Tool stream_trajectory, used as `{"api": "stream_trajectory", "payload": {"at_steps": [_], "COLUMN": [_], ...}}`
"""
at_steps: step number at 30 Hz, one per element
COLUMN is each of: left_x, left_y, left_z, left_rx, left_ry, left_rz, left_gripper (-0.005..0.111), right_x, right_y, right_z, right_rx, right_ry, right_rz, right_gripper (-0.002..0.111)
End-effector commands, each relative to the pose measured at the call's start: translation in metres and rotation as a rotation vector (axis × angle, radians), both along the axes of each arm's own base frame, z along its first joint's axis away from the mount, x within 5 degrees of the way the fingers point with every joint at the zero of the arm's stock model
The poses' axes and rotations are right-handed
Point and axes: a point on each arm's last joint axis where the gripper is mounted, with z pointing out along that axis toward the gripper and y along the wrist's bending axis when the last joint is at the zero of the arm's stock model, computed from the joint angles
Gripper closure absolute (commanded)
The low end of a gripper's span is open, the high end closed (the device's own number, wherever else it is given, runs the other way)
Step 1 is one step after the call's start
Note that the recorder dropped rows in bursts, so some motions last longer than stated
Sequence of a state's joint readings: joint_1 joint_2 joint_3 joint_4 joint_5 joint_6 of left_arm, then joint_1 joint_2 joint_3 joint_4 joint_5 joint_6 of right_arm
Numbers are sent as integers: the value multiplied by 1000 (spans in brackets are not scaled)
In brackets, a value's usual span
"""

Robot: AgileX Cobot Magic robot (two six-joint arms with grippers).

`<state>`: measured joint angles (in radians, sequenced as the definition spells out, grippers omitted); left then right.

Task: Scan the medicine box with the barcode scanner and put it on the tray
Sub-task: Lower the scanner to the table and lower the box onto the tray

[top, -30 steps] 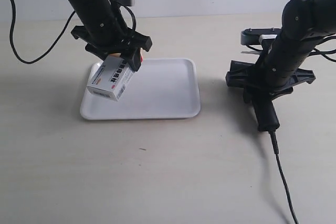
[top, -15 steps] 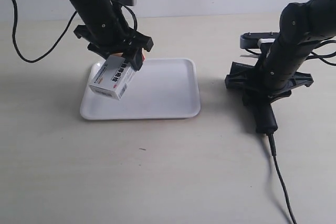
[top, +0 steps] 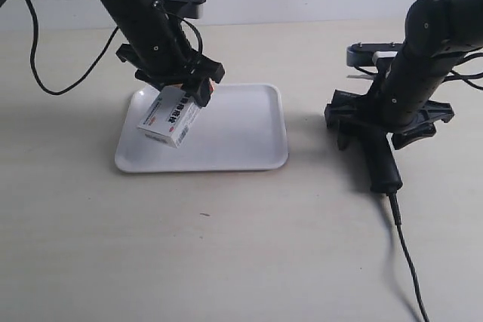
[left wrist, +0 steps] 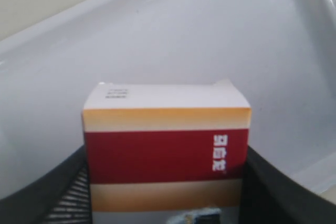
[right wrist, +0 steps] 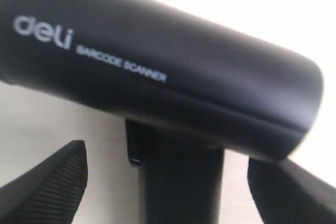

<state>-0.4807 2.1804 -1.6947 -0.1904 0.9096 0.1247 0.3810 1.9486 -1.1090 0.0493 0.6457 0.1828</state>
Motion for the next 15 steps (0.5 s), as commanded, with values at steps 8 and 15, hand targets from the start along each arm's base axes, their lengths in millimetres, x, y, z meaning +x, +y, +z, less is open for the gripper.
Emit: {"api": "stream_trajectory", "payload": {"at_steps": [8, 15], "left_x": [6, 19], "left_y": [-3, -10], "left_z": [-27, -6], "left_rx": [5, -35], "left_ry": [12, -64], "left_rz": [-56, -54], "left_gripper": [107, 107], "right_x": [-15, -20], "right_y": [-4, -5], "right_z": [69, 81], "right_rx": [79, 98], "right_ry": [-81, -82], "right_rz": [-30, -37], "right_gripper": [29, 29]}}
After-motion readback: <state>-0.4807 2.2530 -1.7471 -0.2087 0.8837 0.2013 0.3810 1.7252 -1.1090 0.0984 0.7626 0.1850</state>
